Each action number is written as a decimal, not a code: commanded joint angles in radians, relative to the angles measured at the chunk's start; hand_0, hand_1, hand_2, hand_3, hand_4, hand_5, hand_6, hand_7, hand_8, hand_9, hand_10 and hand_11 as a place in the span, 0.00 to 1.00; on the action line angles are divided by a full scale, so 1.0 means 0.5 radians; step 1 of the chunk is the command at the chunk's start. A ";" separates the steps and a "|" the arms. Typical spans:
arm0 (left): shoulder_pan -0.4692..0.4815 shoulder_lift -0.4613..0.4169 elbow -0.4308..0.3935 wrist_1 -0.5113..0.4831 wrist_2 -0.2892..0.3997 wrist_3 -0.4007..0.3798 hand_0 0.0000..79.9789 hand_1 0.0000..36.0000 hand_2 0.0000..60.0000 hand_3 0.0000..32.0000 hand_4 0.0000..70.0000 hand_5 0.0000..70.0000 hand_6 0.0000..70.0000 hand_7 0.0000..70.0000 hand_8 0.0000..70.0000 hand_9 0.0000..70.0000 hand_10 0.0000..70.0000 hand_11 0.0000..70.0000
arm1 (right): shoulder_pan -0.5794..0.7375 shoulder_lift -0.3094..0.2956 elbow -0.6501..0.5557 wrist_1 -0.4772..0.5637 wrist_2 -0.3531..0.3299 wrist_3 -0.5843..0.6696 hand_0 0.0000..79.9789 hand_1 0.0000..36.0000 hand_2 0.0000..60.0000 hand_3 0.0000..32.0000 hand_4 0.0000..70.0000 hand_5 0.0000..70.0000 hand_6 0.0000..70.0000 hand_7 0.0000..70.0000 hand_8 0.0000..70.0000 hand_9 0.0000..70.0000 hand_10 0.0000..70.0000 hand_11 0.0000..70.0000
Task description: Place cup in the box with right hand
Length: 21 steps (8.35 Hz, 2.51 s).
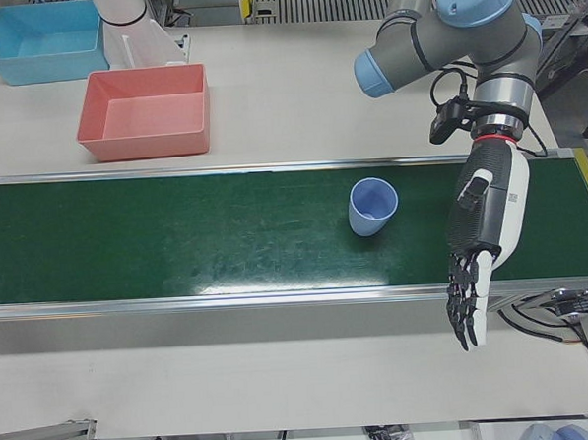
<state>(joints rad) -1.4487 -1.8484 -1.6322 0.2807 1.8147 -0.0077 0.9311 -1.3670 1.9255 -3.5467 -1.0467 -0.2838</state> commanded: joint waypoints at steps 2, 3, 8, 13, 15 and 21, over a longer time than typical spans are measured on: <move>-0.002 0.000 0.000 0.000 0.000 0.000 0.00 0.00 0.00 0.00 0.00 0.00 0.00 0.00 0.00 0.00 0.00 0.00 | 0.000 0.000 0.002 0.000 -0.002 0.000 0.74 0.35 0.00 0.00 0.21 0.13 0.22 0.80 0.35 0.61 0.21 0.33; -0.002 0.000 0.000 0.000 0.000 0.000 0.00 0.00 0.00 0.00 0.00 0.00 0.00 0.00 0.00 0.00 0.00 0.00 | 0.000 0.000 0.002 0.000 0.001 0.000 0.77 0.25 0.00 0.00 0.29 0.13 0.22 0.80 0.35 0.61 0.21 0.33; -0.002 0.000 0.000 0.000 0.000 0.000 0.00 0.00 0.00 0.00 0.00 0.00 0.00 0.00 0.00 0.00 0.00 0.00 | 0.006 -0.003 0.005 -0.003 -0.002 0.000 0.77 0.32 0.00 0.00 0.22 0.10 0.10 0.29 0.08 0.17 0.06 0.11; 0.001 0.000 -0.003 0.000 0.000 0.000 0.00 0.00 0.00 0.00 0.00 0.00 0.00 0.00 0.00 0.00 0.00 0.00 | 0.000 -0.003 -0.004 -0.003 -0.002 0.000 0.78 0.32 0.00 0.00 0.21 0.09 0.07 0.17 0.04 0.10 0.01 0.04; -0.002 0.000 -0.003 0.000 0.000 0.000 0.00 0.00 0.00 0.00 0.00 0.00 0.00 0.00 0.00 0.00 0.00 0.00 | 0.003 -0.003 -0.004 -0.003 -0.002 0.000 0.78 0.31 0.00 0.00 0.22 0.09 0.07 0.19 0.05 0.11 0.00 0.03; 0.001 0.000 0.000 0.000 0.000 0.000 0.00 0.00 0.00 0.00 0.00 0.00 0.00 0.00 0.00 0.00 0.00 0.00 | 0.006 -0.003 0.002 -0.003 -0.002 0.000 0.77 0.35 0.00 0.00 0.21 0.09 0.08 0.22 0.05 0.13 0.00 0.03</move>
<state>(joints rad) -1.4493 -1.8484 -1.6323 0.2807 1.8147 -0.0077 0.9339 -1.3683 1.9245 -3.5481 -1.0477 -0.2838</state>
